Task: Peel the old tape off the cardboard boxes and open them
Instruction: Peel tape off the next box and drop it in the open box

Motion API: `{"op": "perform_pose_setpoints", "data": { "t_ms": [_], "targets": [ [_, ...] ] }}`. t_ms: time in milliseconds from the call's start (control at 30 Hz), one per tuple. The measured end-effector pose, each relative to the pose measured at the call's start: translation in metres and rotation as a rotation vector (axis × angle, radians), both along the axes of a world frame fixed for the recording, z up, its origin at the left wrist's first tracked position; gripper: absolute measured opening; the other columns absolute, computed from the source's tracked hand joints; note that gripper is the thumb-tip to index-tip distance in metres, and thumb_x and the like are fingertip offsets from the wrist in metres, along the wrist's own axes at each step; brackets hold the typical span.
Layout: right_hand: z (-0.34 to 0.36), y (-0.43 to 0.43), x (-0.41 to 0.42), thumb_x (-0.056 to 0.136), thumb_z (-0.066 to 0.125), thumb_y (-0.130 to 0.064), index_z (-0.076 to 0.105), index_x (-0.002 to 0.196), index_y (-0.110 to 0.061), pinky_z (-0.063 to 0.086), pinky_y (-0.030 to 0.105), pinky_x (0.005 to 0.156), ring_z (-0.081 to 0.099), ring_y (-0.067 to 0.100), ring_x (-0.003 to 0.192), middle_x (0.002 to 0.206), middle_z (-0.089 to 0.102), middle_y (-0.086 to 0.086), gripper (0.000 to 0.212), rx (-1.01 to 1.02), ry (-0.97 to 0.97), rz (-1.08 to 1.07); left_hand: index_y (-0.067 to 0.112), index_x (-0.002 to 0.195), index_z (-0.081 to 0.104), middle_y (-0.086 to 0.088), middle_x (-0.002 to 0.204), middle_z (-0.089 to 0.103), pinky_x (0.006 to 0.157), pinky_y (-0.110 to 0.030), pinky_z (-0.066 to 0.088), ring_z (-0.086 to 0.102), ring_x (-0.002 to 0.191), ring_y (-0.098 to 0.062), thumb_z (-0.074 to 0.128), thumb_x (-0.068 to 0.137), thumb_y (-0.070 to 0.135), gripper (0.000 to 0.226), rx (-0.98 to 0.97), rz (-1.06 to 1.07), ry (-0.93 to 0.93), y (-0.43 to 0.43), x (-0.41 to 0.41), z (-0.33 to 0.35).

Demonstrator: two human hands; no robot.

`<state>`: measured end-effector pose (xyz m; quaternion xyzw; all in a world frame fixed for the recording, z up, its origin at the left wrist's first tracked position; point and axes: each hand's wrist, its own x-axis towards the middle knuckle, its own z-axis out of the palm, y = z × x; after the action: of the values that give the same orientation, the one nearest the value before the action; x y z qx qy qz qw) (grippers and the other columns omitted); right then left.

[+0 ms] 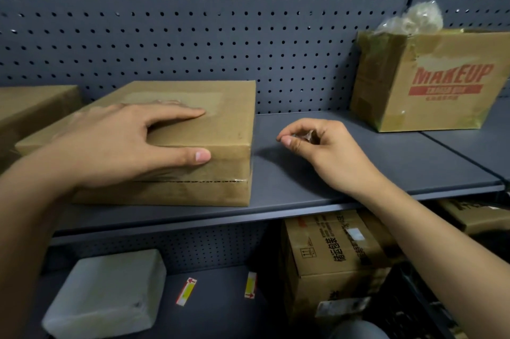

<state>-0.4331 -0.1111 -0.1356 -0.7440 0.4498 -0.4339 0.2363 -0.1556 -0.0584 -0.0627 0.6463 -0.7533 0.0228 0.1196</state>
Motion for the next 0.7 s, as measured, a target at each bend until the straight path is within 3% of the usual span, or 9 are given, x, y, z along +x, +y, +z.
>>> {"op": "perform_pose_setpoints", "data": {
  "t_ms": [167,333,433,533,600,700],
  "targets": [
    [-0.003,0.0,0.006,0.098,0.061,-0.021,0.069,0.088,-0.017,0.035,0.018,0.06,0.045,0.003,0.062,0.072,0.057,0.0,0.013,0.043,-0.095,-0.067,0.087,0.12,0.023,0.048,0.139,0.025,0.107,-0.042,0.033,0.039,0.139,-0.012,0.024,0.039,0.108,0.084,0.001,-0.035,0.023,0.001,0.0,0.001],
    [0.001,-0.002,0.01,0.101,0.052,-0.01,0.067,0.089,-0.009,0.044,0.013,0.065,0.058,0.005,0.07,0.087,0.07,0.01,0.019,0.134,-0.3,-0.091,0.088,0.118,0.023,0.054,0.13,0.022,0.109,-0.044,0.031,0.038,0.137,-0.01,0.028,0.038,0.107,0.082,0.019,-0.045,0.049,0.001,0.0,0.002],
    [0.001,-0.004,0.015,0.102,0.046,-0.006,0.063,0.085,-0.013,0.053,0.028,0.084,0.069,0.027,0.088,0.091,0.071,0.016,0.025,0.201,-0.461,-0.071,0.088,0.117,0.023,0.053,0.132,0.024,0.107,-0.046,0.032,0.04,0.137,-0.012,0.027,0.037,0.108,0.083,-0.003,-0.047,0.046,0.0,0.001,0.001],
    [0.011,-0.009,0.007,0.104,0.037,-0.001,0.054,0.094,-0.01,0.054,0.047,0.098,0.072,0.03,0.098,0.093,0.067,0.014,0.022,0.277,-0.837,-0.033,0.088,0.118,0.022,0.049,0.137,0.026,0.107,-0.048,0.033,0.039,0.138,-0.013,0.025,0.036,0.109,0.084,-0.009,-0.043,0.039,-0.002,0.003,-0.001],
    [0.019,-0.012,-0.003,0.103,0.038,0.001,0.053,0.104,-0.012,0.055,0.048,0.095,0.072,0.028,0.1,0.095,0.07,0.013,0.019,0.224,-0.863,-0.054,0.087,0.118,0.023,0.048,0.138,0.028,0.107,-0.048,0.033,0.04,0.138,-0.012,0.026,0.037,0.109,0.084,-0.017,-0.048,0.045,-0.003,0.005,-0.002],
    [0.016,-0.01,-0.011,0.099,0.041,0.006,0.065,0.11,-0.021,0.058,0.048,0.09,0.071,0.026,0.104,0.099,0.073,0.012,0.038,0.165,-0.741,-0.087,0.086,0.119,0.027,0.048,0.138,0.032,0.107,-0.047,0.033,0.04,0.137,-0.009,0.028,0.038,0.11,0.084,-0.026,-0.061,0.077,-0.006,0.007,-0.003]
  ]
}}
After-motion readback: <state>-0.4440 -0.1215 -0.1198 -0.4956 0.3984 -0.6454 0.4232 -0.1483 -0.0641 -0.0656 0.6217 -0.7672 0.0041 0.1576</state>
